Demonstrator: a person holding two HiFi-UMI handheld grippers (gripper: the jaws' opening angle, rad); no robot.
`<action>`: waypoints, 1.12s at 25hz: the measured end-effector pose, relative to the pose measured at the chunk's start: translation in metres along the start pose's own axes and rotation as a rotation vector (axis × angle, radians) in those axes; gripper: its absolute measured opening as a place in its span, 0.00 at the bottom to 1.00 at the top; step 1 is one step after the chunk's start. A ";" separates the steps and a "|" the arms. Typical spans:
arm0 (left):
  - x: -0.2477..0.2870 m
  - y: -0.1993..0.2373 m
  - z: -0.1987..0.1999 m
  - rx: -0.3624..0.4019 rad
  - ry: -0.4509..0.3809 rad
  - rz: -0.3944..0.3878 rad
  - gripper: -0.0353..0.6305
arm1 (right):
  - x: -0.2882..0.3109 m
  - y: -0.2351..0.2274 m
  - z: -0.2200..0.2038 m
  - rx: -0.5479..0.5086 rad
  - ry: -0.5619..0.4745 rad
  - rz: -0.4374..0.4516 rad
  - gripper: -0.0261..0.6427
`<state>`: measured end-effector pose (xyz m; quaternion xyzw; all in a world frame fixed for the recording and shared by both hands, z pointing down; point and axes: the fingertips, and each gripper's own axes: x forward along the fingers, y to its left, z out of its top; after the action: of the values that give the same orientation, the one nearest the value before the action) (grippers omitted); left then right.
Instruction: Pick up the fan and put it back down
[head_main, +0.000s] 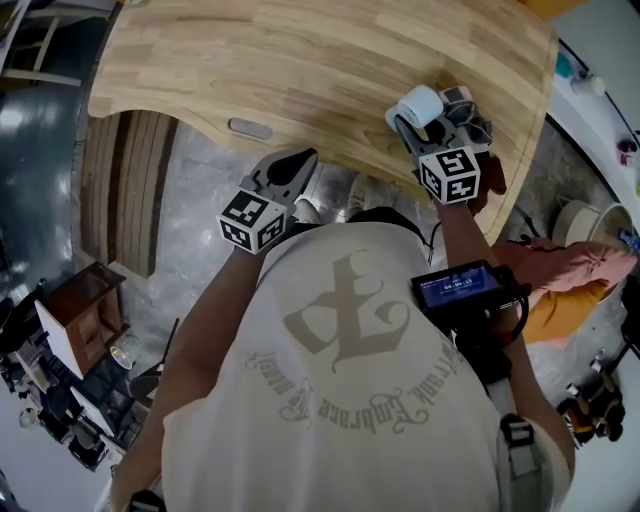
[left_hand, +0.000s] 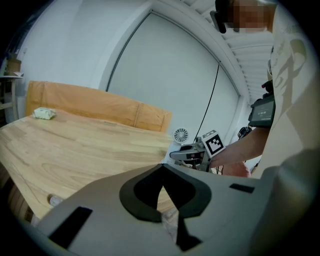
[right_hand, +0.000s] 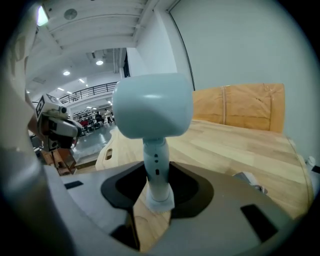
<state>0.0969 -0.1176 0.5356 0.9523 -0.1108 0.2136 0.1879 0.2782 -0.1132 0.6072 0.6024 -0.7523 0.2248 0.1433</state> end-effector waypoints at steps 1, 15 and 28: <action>0.000 0.001 0.000 -0.003 0.000 0.008 0.07 | 0.003 -0.002 0.000 -0.006 0.004 0.005 0.26; 0.011 0.005 -0.001 -0.031 0.002 0.075 0.07 | 0.028 -0.029 -0.012 -0.075 0.052 -0.011 0.26; 0.007 0.003 0.002 -0.025 0.006 0.090 0.07 | 0.028 -0.029 -0.022 -0.070 0.055 -0.009 0.26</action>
<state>0.1028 -0.1216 0.5379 0.9432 -0.1558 0.2233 0.1905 0.2988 -0.1303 0.6444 0.5939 -0.7529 0.2142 0.1857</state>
